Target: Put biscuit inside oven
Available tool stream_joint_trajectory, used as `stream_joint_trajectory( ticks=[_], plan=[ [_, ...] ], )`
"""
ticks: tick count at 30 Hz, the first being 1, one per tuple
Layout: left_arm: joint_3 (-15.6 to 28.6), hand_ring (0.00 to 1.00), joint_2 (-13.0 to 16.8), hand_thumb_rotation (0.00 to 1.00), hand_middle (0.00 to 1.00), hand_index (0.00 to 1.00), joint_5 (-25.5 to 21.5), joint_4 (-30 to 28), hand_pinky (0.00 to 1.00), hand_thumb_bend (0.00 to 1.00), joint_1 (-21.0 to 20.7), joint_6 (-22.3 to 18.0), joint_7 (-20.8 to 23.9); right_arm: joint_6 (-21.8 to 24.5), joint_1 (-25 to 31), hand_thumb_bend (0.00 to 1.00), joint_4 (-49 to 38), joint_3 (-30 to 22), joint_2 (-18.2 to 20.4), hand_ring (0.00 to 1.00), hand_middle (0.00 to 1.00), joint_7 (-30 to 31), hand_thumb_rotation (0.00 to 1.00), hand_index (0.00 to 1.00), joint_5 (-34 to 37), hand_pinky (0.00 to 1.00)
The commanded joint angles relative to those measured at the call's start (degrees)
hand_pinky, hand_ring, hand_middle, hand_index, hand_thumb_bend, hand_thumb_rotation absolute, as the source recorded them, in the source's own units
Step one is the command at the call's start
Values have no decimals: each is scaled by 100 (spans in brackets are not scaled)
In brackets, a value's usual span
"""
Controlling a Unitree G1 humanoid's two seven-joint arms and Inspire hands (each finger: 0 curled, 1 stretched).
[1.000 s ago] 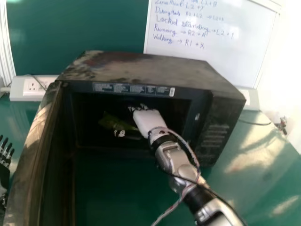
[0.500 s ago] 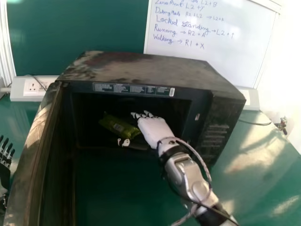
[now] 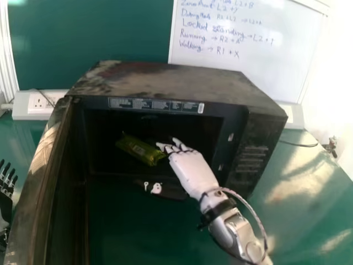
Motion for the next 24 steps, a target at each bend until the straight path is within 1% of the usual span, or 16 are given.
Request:
stream_joint_trajectory(
  ticks=[1,6,10,15,18,24],
  plan=[
    [-62,92,-269,0,94,97,-24,212,99,21,161,16,-2,-224,195,100,-110,-173,14,81,84,-244,88,90,150,73],
    [-75,92,-278,0,94,97,-5,185,99,21,183,-2,6,-665,549,100,-220,-406,2,80,82,-540,87,89,324,72],
    [-69,92,-287,0,94,97,-13,159,99,21,191,13,23,-920,801,100,-277,-595,0,80,82,-583,86,88,523,71],
    [-62,92,-292,0,94,98,-44,106,99,22,200,76,54,-967,1092,100,-427,-805,-9,79,80,-548,86,88,562,68],
    [-70,92,-284,0,94,97,-6,85,99,22,211,76,96,-977,1267,100,-513,-924,2,78,80,-527,87,88,602,68],
    [-73,93,-252,0,94,98,-18,91,100,22,208,87,78,-1215,1546,100,-535,-1144,87,78,79,-649,85,88,866,67]
  ],
)
